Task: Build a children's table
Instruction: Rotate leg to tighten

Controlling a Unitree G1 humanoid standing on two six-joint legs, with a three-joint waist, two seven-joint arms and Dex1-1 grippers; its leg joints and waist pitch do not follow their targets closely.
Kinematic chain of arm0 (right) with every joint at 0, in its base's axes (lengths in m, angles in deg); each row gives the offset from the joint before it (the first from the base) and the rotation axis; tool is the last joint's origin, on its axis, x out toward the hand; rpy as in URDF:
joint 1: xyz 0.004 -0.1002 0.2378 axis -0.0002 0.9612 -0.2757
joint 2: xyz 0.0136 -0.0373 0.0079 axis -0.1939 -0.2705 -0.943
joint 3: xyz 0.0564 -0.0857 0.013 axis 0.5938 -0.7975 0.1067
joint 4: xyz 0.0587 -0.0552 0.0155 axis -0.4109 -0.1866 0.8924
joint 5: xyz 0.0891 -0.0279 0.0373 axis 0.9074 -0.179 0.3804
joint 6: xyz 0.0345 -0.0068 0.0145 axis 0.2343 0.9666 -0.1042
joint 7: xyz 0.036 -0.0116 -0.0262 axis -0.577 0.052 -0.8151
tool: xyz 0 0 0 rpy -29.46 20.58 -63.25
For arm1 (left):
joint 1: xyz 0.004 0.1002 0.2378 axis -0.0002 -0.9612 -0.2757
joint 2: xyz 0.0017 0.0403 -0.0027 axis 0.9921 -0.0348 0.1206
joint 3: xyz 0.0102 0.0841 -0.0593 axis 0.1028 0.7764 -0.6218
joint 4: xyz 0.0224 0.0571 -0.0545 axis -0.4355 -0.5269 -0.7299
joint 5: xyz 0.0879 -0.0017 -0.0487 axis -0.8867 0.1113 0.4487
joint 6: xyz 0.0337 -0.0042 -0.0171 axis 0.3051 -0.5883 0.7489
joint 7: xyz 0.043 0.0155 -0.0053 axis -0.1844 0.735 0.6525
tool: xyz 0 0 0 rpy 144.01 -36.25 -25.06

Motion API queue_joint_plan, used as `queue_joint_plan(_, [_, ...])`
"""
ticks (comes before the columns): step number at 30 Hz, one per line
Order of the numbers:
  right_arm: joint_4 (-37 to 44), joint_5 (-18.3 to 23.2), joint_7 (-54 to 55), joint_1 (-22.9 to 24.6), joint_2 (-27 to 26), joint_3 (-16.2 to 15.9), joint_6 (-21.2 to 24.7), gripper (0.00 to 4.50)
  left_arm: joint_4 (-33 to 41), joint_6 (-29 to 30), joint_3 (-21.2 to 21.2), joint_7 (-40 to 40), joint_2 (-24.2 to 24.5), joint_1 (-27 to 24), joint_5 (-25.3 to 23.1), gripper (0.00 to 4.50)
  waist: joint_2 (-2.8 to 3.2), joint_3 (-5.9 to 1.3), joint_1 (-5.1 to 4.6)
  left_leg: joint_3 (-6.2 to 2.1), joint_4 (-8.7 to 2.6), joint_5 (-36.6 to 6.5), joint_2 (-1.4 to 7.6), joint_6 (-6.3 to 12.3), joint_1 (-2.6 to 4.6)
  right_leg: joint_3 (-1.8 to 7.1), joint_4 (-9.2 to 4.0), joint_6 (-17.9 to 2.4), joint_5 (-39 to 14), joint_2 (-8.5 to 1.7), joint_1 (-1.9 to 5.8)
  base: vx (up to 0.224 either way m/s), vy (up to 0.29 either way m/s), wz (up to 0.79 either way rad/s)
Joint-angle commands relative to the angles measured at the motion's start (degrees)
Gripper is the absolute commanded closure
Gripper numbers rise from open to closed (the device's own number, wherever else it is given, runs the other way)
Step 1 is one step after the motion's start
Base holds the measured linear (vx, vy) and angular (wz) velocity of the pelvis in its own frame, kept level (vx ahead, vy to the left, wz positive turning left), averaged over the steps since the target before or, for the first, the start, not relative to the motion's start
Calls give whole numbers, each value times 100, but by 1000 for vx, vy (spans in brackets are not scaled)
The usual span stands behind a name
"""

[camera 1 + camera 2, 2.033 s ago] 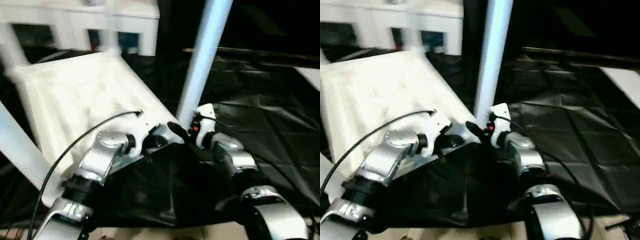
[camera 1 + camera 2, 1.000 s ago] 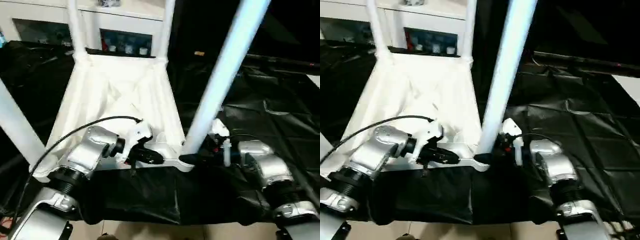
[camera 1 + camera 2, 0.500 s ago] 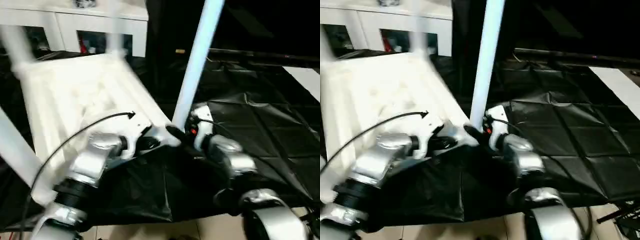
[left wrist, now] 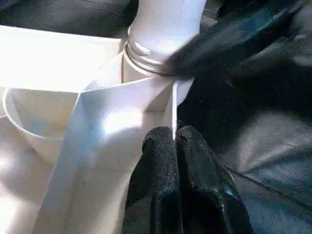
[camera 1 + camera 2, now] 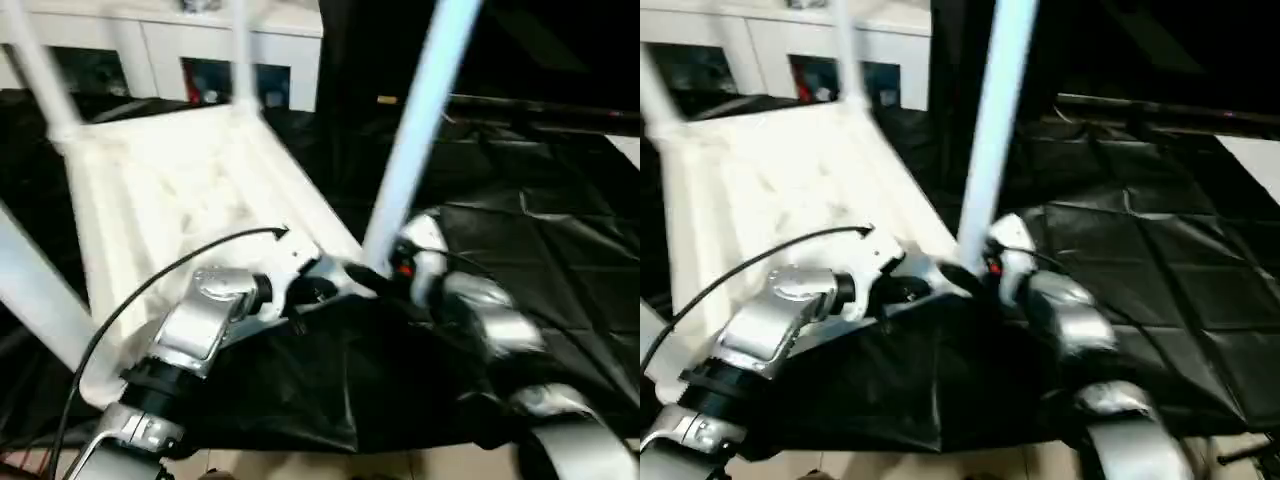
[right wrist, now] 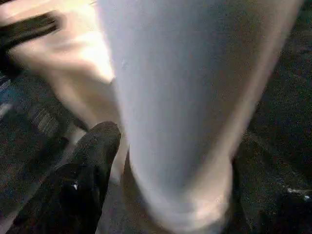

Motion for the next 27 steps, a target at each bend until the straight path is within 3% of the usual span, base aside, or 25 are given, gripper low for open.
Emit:
queue_joint_plan(1, [224, 128, -360, 83, 176, 64, 41, 94, -34, -160, 10, 41, -45, 119, 134, 450, -2, -339, -38, 123, -358, -1514, -97, 353, 29, 30, -426, -1164, -1344, -48, 302, 0, 0, 0])
queue_joint_plan(2, [313, 187, -564, 153, 390, 126, 62, 94, -37, -195, 27, 119, 7, 105, 130, 450, -46, -337, -50, 124, -352, -1550, -97, 346, 26, 29, -440, -1126, -1469, -54, 295, 0, 0, 0])
queue_joint_plan(3, [333, 203, -612, 169, 451, 147, 67, 94, -42, -203, 33, 142, 23, 101, 129, 450, -30, -341, -42, 116, -348, -1558, -91, 347, 28, 34, -449, -1077, -1603, -64, 291, 0, 0, 0])
queue_joint_plan(4, [408, 304, -836, 229, 782, 294, 124, 94, -77, -266, 64, 272, 117, 81, 117, 450, -44, -337, -42, 117, -349, -1552, -95, 359, 26, 33, -459, -1055, -1639, -57, 287, 0, 0, 0])
queue_joint_plan(6, [389, 363, -885, 225, 930, 404, 159, 94, -97, -347, 90, 364, 167, 67, 111, 450, -67, -342, -33, 116, -339, -1465, -95, 390, 20, 29, -457, -1035, -1661, -57, 283, 0, 0, 0])
queue_joint_plan(14, [355, 518, -798, 243, 1392, 754, 300, 94, -155, -883, 334, 1205, 469, 54, 283, 450, -69, -377, -30, 142, -293, -1075, -90, 508, 19, 22, -374, -1267, -1028, -37, 279, 0, 0, 0])
queue_joint_plan(18, [834, 637, -1030, 517, 1376, 620, 497, 94, -312, -1187, 429, 1482, 515, 158, 285, 450, -59, -362, 23, 142, -304, -1096, -76, 557, 25, 25, -362, -1267, -951, -41, 283, 0, 0, 0])
queue_joint_plan(22, [810, 602, -954, 515, 1301, 607, 446, 94, -268, -1273, 492, 1680, 547, 139, 347, 450, -67, -357, 49, 143, -311, -1283, -69, 418, 40, 26, -391, -1196, -1294, -61, 260, 0, 0, 0])
queue_joint_plan(23, [707, 544, -800, 479, 1219, 614, 386, 94, -201, -1528, 628, 1971, 615, 98, 371, 450, -79, -354, 74, 140, -314, -1273, -71, 404, 39, 28, -398, -1169, -1352, -69, 262, 0, 0, 0])
queue_joint_plan(27, [616, 464, -609, 455, 1162, 608, 281, 94, -221, -1677, 733, 2118, 677, 101, 310, 450, -82, -354, 92, 146, -319, -1232, -68, 359, 45, 32, -389, -1145, -1287, -66, 250, 0, 0, 0])
